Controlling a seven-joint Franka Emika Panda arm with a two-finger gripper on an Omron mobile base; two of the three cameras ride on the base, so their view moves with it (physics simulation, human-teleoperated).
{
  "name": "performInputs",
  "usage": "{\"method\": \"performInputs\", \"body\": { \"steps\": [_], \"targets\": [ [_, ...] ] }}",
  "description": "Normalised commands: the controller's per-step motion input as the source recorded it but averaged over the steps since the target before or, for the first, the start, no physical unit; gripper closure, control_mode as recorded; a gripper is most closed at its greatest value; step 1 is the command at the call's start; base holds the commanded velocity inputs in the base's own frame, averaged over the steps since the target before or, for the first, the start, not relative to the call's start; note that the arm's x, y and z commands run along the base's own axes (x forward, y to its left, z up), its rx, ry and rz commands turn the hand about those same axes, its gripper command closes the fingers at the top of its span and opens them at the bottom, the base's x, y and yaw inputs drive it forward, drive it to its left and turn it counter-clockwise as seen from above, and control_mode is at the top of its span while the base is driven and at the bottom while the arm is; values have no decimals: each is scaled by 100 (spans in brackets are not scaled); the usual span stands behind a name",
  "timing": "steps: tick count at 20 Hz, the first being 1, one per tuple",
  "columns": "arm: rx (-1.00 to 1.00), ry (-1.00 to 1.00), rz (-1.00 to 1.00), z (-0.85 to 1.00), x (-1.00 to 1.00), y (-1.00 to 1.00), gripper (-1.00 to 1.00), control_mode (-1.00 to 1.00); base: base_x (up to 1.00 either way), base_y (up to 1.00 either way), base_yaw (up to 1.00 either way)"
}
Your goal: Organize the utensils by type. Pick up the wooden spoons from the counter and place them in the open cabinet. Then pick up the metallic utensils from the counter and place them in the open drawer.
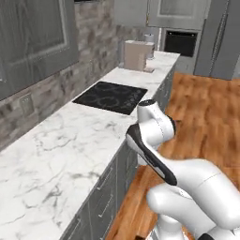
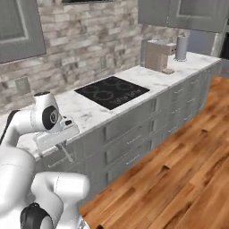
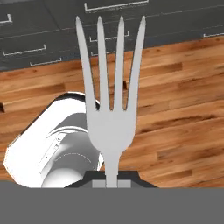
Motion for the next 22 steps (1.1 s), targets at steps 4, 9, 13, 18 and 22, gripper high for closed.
{"method": "performInputs", "body": {
  "steps": [4, 9, 13, 18, 22],
  "targets": [
    [0, 0, 0, 0, 0, 0, 100, 100, 13, -39, -71],
    [0, 0, 0, 0, 0, 0, 100, 100, 17, -44, -69],
    [0, 0, 0, 0, 0, 0, 100, 100, 34, -49, -56],
    [0, 0, 0, 0, 0, 0, 100, 100, 59, -44, -39],
    [0, 0, 0, 0, 0, 0, 100, 100, 88, -26, -22]
  ]
}}
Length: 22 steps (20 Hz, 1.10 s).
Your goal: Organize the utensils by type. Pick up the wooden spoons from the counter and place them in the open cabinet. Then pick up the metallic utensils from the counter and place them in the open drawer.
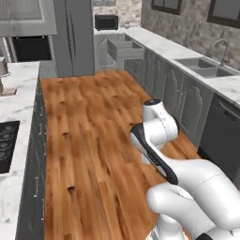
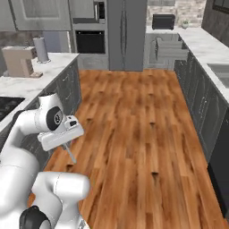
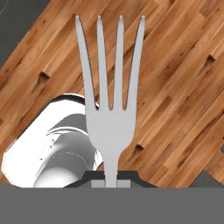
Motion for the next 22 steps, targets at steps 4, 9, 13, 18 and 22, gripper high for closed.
{"method": "performInputs", "body": {
  "steps": [4, 9, 13, 18, 22],
  "targets": [
    [0, 0, 0, 0, 0, 0, 100, 100, 100, -19, -6],
    [0, 0, 0, 0, 0, 0, 100, 100, 100, -20, -2],
    [0, 0, 0, 0, 0, 0, 100, 100, 100, -21, -4],
    [0, 0, 0, 0, 0, 0, 100, 100, 95, -32, -6],
    [0, 0, 0, 0, 0, 0, 100, 100, 87, -43, -3]
  ]
}}
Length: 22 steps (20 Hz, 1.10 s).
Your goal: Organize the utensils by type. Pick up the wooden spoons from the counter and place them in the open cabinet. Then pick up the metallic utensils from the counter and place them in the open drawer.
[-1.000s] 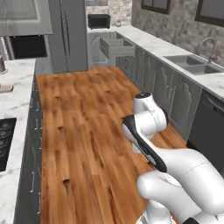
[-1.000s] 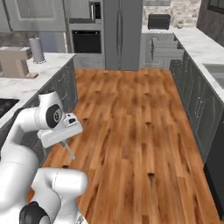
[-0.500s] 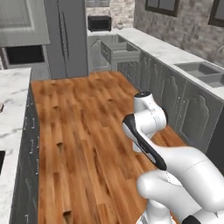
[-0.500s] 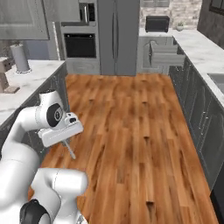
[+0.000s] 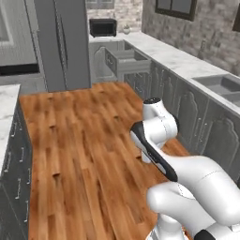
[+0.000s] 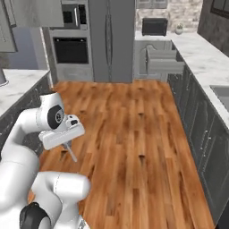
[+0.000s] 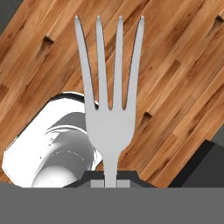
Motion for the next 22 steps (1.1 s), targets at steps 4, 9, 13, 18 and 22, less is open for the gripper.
{"method": "performInputs", "body": {
  "steps": [4, 9, 13, 18, 22],
  "targets": [
    [0, 0, 0, 0, 0, 0, 100, 100, 93, -51, 0],
    [0, 0, 0, 0, 0, 0, 100, 100, 94, -57, 0],
    [0, 0, 0, 0, 0, 0, 100, 100, 87, -62, 0],
    [0, 0, 0, 0, 0, 0, 100, 100, 86, -61, 0],
    [0, 0, 0, 0, 0, 0, 100, 100, 91, -52, 0]
  ]
}}
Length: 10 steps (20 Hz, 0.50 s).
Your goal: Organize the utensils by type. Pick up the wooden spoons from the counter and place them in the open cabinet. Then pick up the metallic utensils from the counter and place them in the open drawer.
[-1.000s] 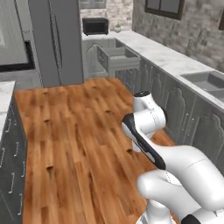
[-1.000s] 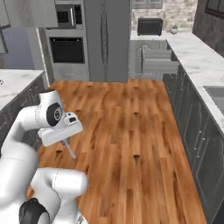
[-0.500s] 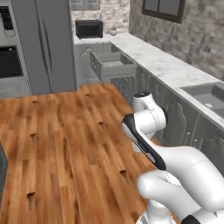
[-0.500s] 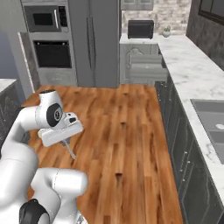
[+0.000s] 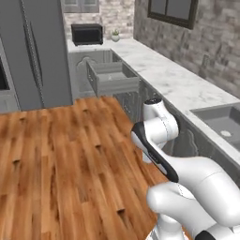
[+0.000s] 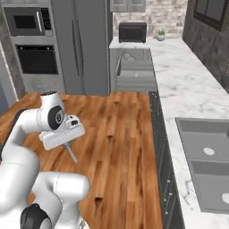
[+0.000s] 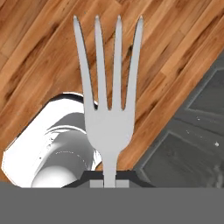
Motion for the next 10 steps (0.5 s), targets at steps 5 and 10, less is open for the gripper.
{"method": "performInputs", "body": {
  "steps": [5, 10],
  "targets": [
    [0, 0, 0, 0, 0, 0, 100, 100, 99, -37, 1],
    [0, 0, 0, 0, 0, 0, 100, 100, 100, -21, 1]
  ]
}}
